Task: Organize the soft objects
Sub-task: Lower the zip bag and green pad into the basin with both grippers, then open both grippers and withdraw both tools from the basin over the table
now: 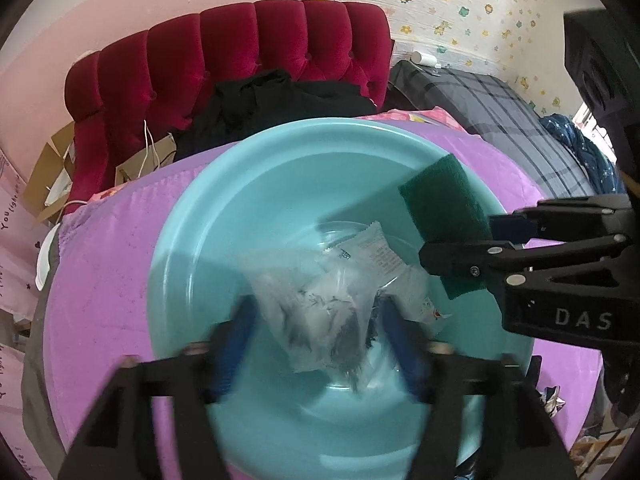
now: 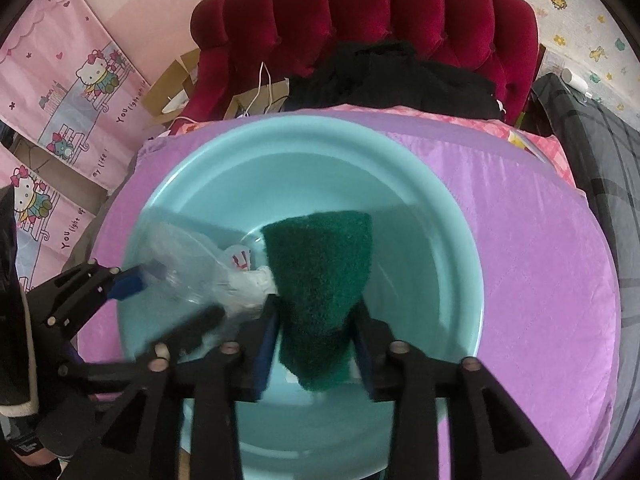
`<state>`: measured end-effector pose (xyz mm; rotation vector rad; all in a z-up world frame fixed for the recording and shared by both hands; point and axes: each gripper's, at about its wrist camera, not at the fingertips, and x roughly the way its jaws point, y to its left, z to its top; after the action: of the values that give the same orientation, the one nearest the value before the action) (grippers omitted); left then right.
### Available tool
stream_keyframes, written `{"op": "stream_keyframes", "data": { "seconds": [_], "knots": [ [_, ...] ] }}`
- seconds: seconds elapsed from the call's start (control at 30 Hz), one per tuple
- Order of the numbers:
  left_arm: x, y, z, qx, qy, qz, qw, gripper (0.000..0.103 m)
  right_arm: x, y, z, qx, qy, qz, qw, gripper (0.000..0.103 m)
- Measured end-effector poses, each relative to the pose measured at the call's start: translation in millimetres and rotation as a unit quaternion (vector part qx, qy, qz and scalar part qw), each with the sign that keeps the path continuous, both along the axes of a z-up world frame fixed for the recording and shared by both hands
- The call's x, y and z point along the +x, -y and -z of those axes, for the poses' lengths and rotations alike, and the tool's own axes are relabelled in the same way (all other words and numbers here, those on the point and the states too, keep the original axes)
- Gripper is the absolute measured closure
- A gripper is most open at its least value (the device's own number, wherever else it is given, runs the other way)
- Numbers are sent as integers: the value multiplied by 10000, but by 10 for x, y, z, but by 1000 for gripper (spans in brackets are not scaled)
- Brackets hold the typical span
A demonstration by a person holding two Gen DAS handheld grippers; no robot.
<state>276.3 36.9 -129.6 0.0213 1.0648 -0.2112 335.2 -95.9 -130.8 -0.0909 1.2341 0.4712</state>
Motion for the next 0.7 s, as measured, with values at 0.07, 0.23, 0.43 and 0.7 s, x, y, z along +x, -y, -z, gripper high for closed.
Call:
{"op": "stream_keyframes", "data": {
  "seconds": [0.07, 0.23, 0.43, 0.7],
  "knots": [
    [-18, 0, -20, 102, 78, -70, 9999, 14, -10, -7, -26, -2, 29, -9, 10000, 52],
    [-41, -38, -58, 373, 243, -257, 9987, 0, -33, -3, -75, 2, 41, 5, 10000, 16],
    [-141, -69, -79, 493, 252, -301, 9980, 0, -105, 19, -155, 68, 182, 72, 9998, 0],
    [-440, -89, -254, 397, 391, -326, 9979, 0, -335, 87, -302, 29, 431, 63, 9990, 0]
  ]
}}
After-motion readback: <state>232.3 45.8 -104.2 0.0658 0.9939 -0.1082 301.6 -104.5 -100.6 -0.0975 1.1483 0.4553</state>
